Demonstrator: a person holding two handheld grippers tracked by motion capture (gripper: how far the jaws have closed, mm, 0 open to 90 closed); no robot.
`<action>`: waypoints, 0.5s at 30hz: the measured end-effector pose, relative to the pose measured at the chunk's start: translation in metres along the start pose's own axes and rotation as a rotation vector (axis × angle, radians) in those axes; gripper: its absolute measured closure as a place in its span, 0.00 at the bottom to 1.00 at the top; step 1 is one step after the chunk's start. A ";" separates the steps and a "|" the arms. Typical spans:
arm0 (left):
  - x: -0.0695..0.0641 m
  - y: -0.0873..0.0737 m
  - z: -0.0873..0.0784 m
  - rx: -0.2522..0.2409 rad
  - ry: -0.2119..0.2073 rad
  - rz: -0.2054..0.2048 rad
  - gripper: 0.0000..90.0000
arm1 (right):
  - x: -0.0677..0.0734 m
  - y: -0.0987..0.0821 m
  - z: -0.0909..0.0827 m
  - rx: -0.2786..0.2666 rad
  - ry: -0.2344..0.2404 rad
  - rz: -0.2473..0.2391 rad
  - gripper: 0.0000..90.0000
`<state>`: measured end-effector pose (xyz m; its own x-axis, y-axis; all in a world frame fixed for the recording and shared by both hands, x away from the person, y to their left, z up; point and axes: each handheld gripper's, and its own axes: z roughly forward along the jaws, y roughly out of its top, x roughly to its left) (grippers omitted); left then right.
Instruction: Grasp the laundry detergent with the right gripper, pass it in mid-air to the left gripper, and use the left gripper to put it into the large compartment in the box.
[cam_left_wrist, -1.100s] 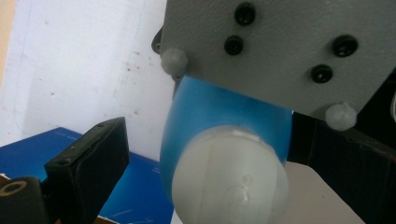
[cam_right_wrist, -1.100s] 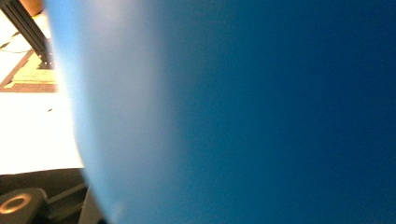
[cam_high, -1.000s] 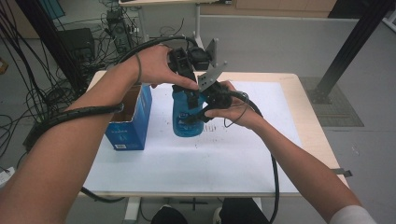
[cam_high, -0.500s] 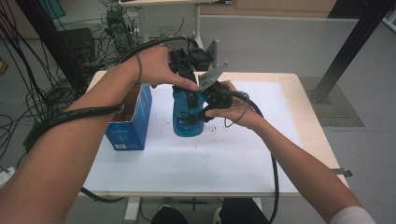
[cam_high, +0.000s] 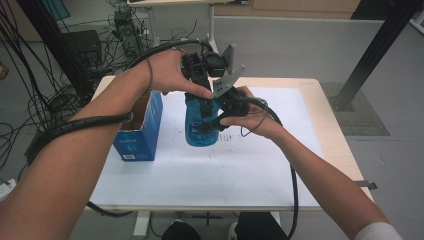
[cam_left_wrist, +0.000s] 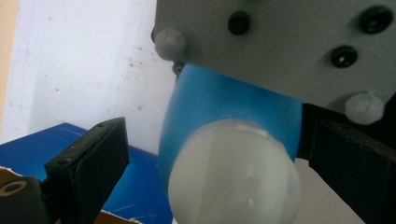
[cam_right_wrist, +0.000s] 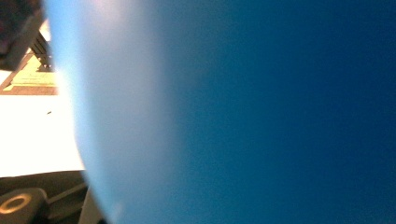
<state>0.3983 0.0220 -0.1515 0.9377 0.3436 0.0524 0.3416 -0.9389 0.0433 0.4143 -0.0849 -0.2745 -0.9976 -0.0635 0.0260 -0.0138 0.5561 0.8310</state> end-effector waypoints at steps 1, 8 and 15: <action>0.000 0.000 0.000 0.000 0.000 0.000 0.06 | 0.000 0.000 0.000 0.000 0.000 0.000 0.48; -0.001 0.001 0.000 0.000 0.002 0.003 0.06 | 0.000 0.000 -0.001 0.000 0.000 0.003 0.48; -0.001 0.001 0.000 0.003 0.002 0.005 0.06 | 0.000 0.000 -0.001 0.003 0.000 0.004 0.48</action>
<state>0.3978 0.0210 -0.1520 0.9391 0.3392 0.0546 0.3374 -0.9405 0.0402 0.4145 -0.0858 -0.2745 -0.9977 -0.0607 0.0295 -0.0095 0.5586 0.8294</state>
